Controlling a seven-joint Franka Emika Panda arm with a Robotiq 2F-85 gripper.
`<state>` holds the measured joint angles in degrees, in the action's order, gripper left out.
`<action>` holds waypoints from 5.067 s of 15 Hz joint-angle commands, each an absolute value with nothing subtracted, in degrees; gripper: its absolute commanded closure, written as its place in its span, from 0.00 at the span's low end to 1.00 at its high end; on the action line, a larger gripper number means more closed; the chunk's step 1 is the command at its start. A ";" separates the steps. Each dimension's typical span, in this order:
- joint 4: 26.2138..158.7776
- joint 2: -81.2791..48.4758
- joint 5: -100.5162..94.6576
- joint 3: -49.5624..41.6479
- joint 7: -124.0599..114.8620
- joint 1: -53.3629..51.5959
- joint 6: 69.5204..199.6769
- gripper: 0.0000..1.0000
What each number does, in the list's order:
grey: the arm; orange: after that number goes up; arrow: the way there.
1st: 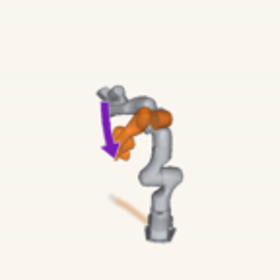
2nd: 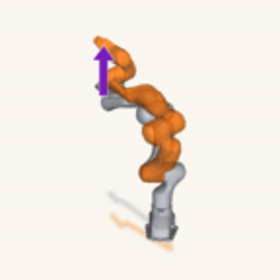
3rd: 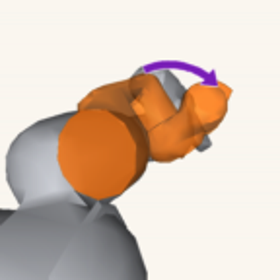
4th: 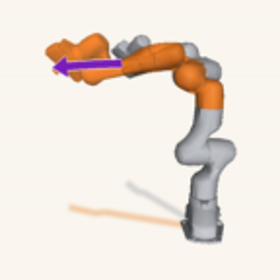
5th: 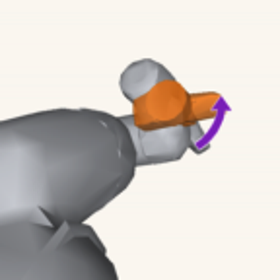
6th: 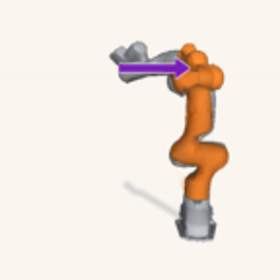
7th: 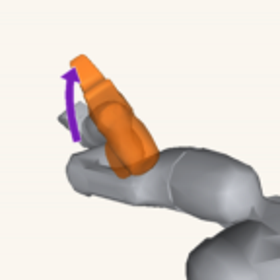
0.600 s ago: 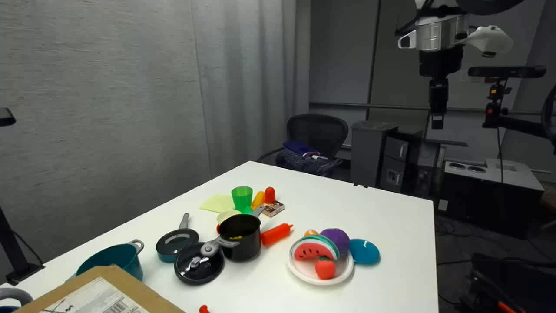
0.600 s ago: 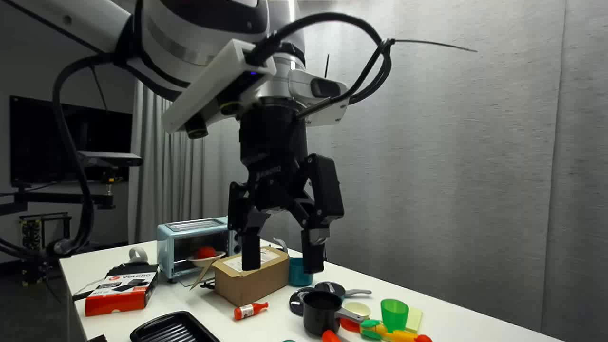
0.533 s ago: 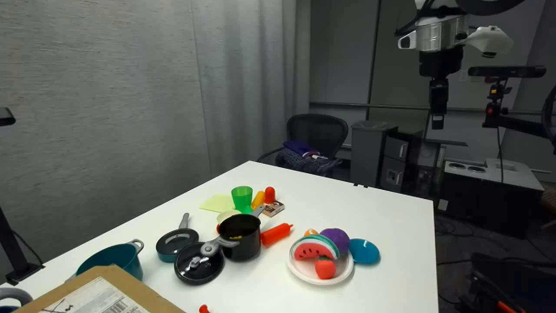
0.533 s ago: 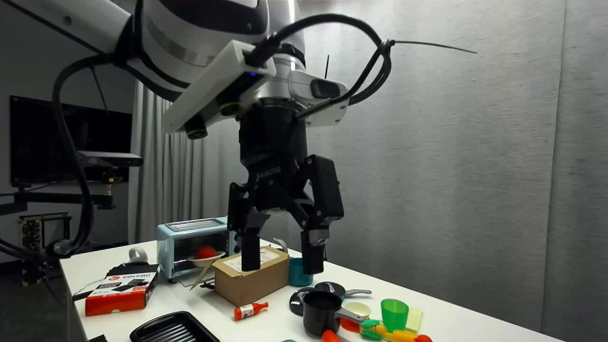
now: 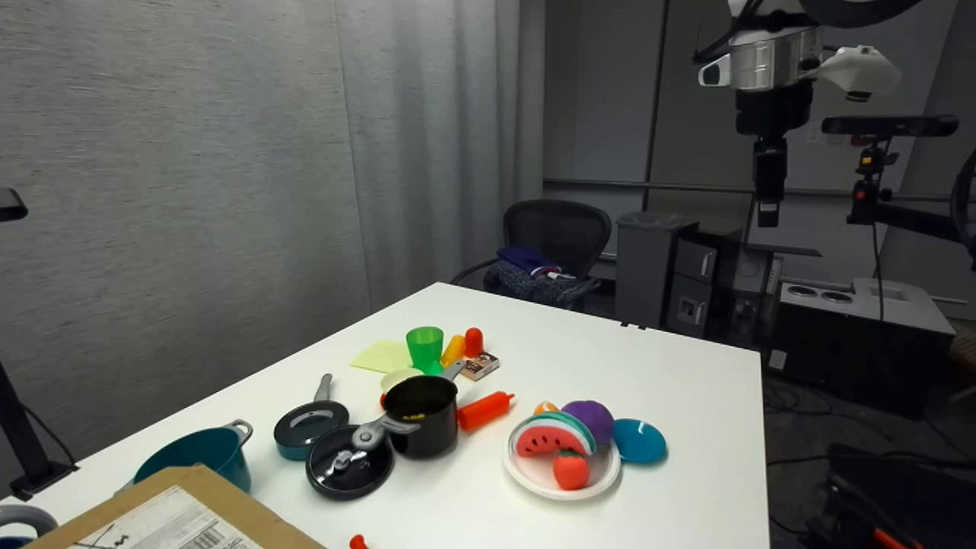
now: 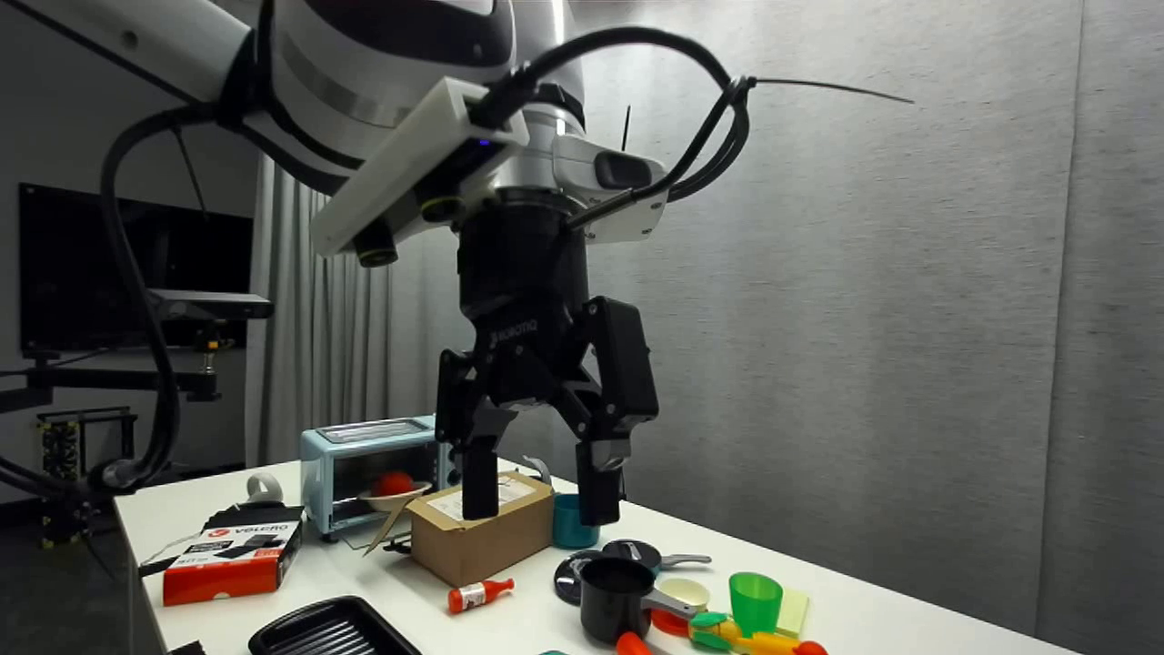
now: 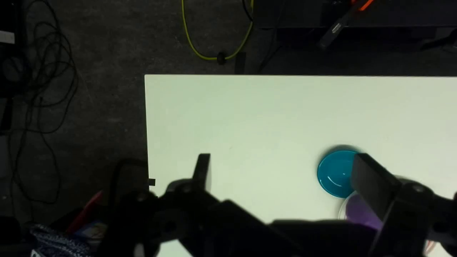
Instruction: Move the plushies from the white plate to the black plate one at a time
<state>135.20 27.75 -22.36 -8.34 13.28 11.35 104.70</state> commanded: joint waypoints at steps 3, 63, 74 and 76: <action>135.08 27.78 -22.67 -9.06 12.99 10.45 104.43 0.00; 113.76 -25.34 1.55 -0.38 8.03 3.37 126.74 0.65; 122.16 -13.86 -0.64 2.62 22.02 3.02 114.07 0.99; 126.21 -10.40 -0.45 3.75 26.28 2.53 114.54 0.98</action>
